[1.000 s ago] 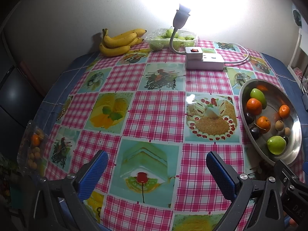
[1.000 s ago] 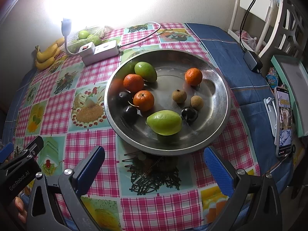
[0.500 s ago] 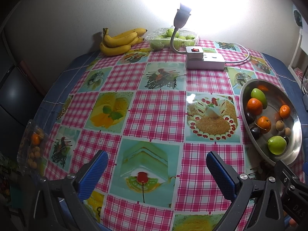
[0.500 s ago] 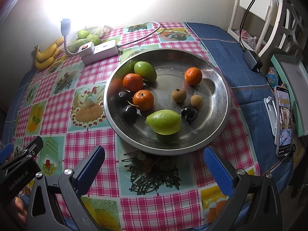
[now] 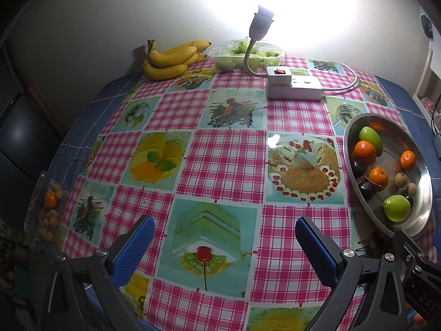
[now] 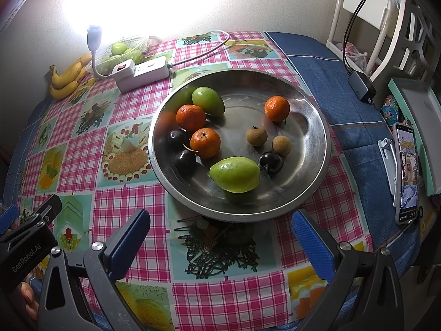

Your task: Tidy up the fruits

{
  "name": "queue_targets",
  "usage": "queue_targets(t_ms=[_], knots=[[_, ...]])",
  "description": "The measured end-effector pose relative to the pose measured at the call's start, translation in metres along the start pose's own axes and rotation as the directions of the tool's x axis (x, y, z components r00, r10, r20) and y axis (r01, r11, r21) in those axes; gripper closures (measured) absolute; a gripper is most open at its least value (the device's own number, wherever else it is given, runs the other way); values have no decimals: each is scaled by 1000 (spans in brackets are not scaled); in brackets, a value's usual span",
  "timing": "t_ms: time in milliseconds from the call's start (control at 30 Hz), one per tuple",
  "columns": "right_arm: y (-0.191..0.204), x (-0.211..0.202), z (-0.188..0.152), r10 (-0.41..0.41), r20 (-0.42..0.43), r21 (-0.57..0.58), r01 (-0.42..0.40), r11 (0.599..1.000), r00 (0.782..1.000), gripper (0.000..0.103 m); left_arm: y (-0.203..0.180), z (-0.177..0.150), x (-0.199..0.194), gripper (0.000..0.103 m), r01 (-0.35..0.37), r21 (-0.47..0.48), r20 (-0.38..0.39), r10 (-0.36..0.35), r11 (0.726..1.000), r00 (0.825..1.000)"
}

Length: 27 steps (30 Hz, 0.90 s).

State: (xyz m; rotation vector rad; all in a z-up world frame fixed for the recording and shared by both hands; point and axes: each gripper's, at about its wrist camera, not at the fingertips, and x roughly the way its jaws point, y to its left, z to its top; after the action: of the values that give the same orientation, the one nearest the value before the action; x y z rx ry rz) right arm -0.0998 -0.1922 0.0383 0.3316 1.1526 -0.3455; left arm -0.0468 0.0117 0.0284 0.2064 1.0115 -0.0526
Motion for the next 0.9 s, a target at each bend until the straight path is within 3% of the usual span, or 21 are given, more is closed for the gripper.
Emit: queue_targets(t_ms=[900], knots=[[-1, 0, 0, 0, -2, 5, 0, 1000, 1000, 1, 0, 1, 0, 0, 5, 0, 2, -5, 1000, 1000]])
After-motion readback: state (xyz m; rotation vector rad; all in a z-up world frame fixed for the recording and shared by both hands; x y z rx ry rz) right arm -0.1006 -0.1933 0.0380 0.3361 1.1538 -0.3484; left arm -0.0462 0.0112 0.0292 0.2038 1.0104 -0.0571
